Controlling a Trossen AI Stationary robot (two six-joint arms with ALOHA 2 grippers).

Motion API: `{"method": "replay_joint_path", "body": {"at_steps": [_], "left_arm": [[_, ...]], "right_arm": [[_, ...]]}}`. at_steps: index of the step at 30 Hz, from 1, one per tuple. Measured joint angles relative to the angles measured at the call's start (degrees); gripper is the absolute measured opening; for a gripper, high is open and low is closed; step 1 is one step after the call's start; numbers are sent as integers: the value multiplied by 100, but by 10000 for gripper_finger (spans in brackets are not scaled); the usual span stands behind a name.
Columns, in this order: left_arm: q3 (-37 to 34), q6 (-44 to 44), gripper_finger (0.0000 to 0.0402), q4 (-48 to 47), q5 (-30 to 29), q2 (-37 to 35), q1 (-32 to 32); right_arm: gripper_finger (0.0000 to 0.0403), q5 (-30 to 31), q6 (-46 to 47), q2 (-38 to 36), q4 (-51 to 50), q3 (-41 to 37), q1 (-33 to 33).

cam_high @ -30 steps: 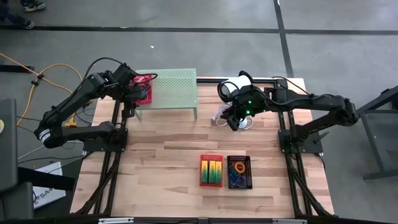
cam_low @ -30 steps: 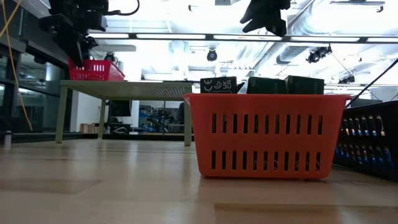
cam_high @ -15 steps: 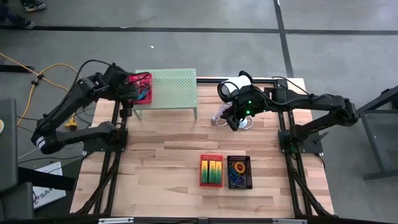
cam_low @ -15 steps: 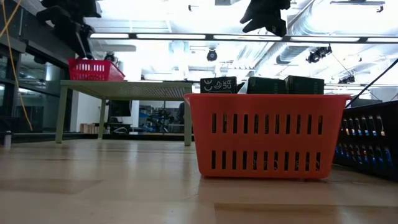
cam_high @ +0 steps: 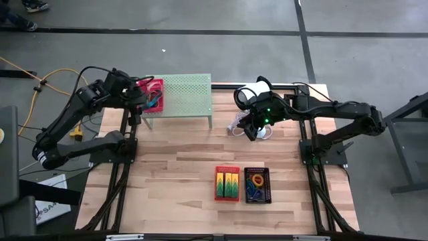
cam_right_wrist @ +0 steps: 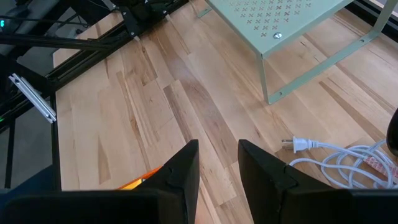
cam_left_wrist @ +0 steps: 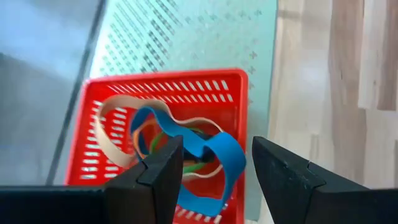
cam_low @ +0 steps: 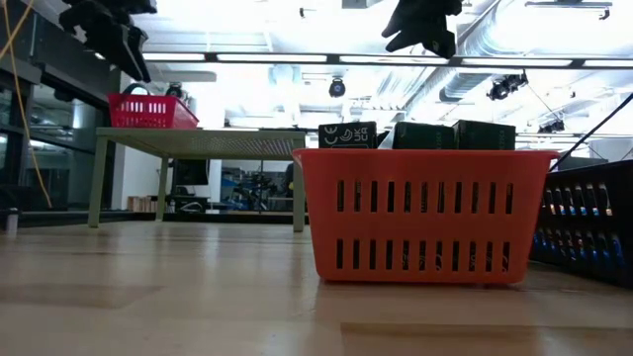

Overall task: Pick & Place Office Desk Supplies
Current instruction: Put the orange basket on the shelf

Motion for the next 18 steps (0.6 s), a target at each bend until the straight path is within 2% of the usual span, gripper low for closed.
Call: {"method": "replay_joint_path", "body": {"at_steps": [11, 18], "left_arm": [[2, -129, 183, 127, 284, -81, -1], [2, -156, 183, 127, 887, -76, -266]], "right_arm": [[99, 0, 0, 0, -2, 0, -1], [99, 0, -1, 0, -1, 1, 1]]}}
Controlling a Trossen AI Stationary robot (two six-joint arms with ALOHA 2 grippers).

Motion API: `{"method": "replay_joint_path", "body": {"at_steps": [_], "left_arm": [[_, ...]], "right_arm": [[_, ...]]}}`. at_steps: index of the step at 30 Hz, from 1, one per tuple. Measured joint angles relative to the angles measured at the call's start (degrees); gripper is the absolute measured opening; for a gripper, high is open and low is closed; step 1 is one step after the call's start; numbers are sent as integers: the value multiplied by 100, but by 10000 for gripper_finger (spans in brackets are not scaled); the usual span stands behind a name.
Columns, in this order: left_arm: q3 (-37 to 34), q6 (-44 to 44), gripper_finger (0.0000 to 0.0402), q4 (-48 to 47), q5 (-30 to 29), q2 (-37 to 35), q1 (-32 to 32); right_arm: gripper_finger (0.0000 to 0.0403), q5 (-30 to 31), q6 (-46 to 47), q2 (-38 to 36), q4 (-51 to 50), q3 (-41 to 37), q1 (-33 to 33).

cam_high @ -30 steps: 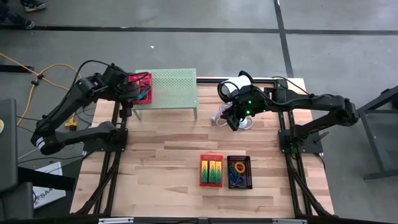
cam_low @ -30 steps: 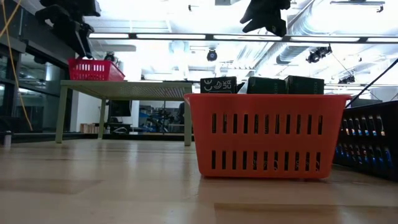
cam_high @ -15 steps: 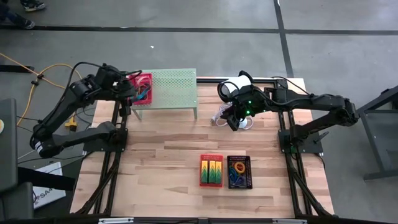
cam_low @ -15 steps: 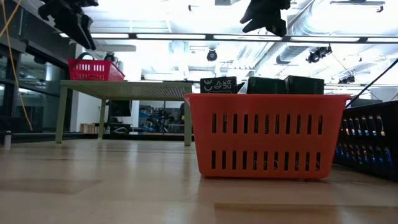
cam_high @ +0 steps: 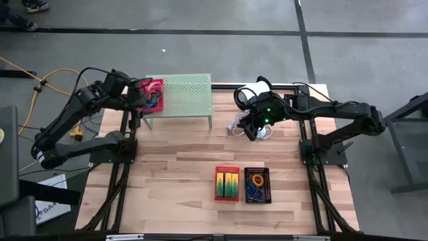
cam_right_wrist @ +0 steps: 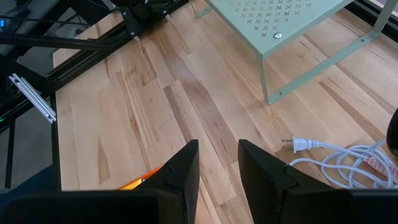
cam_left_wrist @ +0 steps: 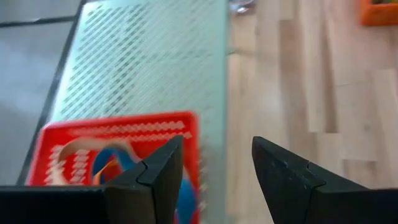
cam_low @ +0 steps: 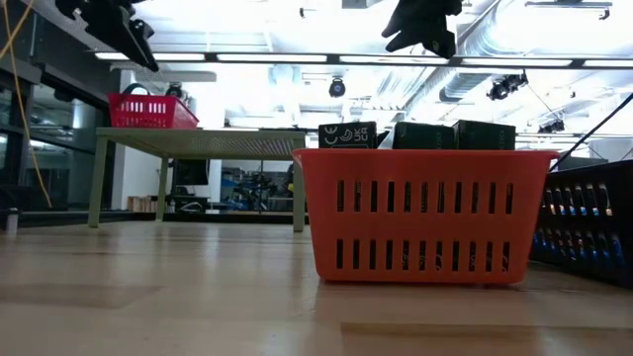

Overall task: Pick & Place Office Desk Supplies
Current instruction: Put the orange basket on the shelf

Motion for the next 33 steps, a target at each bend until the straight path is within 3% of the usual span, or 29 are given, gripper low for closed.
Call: {"method": "replay_joint_path", "body": {"at_steps": [8, 23, 33], "left_arm": [[0, -329, 183, 103, 103, 243, -1089], [0, -666, 183, 788, 96, 1499, -3894], [0, -730, 183, 1104, -43, 1993, -5010]], "right_arm": [[99, 0, 0, 0, 1, -1, -2], [99, 0, 1, 0, 1, -1, 0], [99, 0, 1, 0, 1, -1, 0]]}}
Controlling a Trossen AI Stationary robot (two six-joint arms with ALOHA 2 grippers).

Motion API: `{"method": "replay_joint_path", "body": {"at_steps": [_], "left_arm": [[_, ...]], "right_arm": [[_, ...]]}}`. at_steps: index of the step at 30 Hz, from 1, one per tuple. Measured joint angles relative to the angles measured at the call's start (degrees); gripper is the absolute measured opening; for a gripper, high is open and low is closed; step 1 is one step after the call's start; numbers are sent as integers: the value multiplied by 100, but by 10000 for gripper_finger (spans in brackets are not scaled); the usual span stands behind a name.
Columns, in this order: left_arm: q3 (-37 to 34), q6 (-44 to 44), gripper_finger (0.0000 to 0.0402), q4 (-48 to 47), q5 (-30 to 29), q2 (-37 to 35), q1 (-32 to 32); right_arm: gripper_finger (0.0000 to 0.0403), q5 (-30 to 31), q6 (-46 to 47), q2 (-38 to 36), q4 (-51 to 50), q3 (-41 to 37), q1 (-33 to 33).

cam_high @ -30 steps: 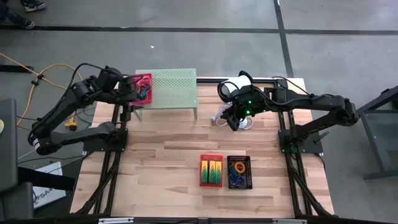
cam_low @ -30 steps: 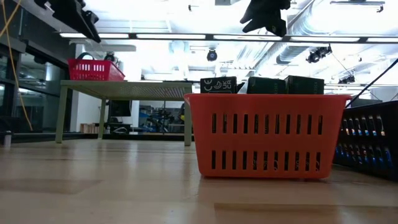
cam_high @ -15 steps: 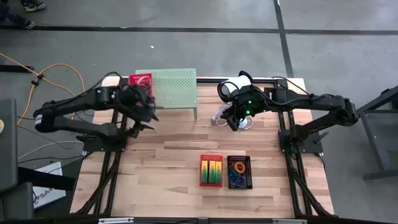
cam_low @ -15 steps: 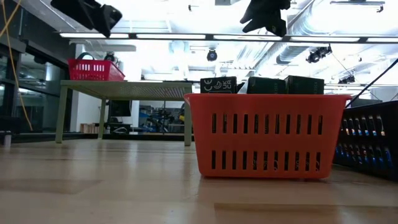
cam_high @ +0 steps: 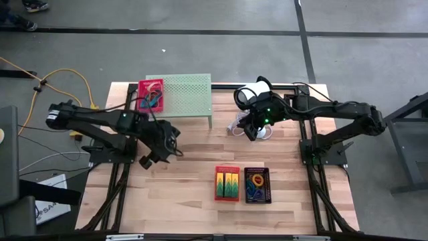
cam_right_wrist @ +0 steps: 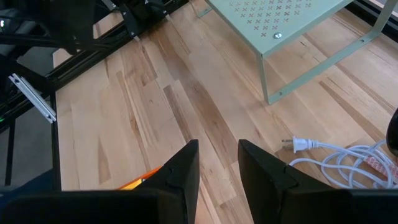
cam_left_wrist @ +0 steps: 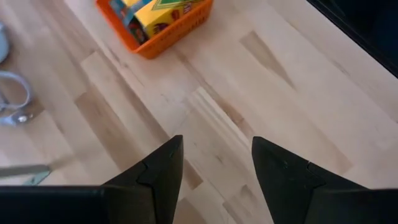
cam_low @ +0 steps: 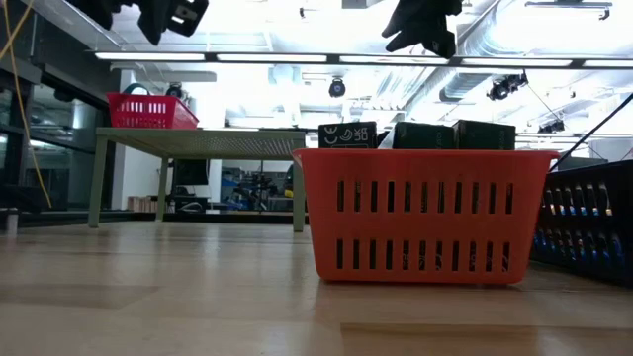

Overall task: Pick & Place Office Desk Supplies
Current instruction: Put the orange basket on the shelf

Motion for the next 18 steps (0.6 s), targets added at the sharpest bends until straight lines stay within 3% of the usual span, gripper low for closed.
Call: {"method": "replay_joint_path", "body": {"at_steps": [18], "left_arm": [[0, 420, 183, 446, 2, 70, -182]], "right_arm": [[99, 0, 0, 0, 11, 0, -2]]}}
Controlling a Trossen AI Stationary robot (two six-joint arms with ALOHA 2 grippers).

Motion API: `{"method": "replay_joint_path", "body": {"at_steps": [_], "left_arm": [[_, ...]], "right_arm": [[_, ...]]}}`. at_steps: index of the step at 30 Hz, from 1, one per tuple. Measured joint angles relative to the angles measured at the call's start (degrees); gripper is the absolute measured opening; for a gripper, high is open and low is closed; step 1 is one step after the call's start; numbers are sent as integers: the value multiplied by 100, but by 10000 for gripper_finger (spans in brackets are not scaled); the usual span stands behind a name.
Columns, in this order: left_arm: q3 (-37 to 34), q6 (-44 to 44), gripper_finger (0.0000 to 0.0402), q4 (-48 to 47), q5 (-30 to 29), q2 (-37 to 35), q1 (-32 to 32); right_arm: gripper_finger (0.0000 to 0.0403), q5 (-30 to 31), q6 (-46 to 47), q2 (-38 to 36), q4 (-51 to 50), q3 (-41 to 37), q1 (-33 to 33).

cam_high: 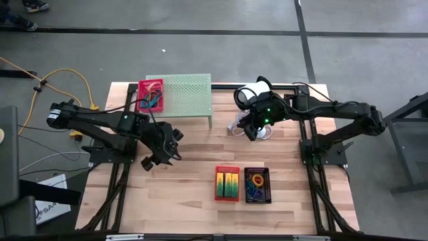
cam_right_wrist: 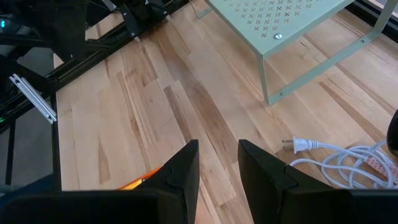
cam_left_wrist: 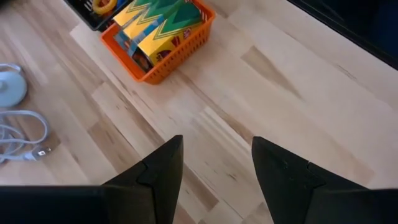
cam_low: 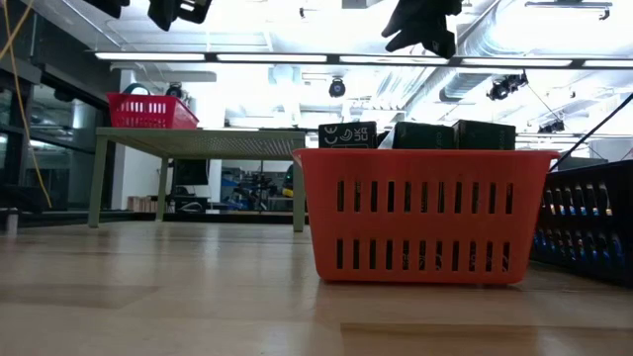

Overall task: Pick & Place Office Desk Supplies
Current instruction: Put the orange basket on the shelf

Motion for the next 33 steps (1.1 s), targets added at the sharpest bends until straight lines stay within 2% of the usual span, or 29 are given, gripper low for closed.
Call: {"method": "replay_joint_path", "body": {"at_steps": [7, 19, 27, 33], "left_arm": [[0, 121, 183, 210, -2, 191, -29], [-2, 134, 183, 738, -25, 1558, -615], [-7, 235, 183, 1101, -757, 2374, -1096], [-7, 237, 183, 1438, -807, 2736, -1292]], "right_arm": [[99, 0, 0, 0, 5, 1, 1], [99, 0, 0, 0, 35, 2, 2], [99, 0, 0, 0, 89, 0, 2], [99, 0, 0, 0, 148, 0, 2]]}}
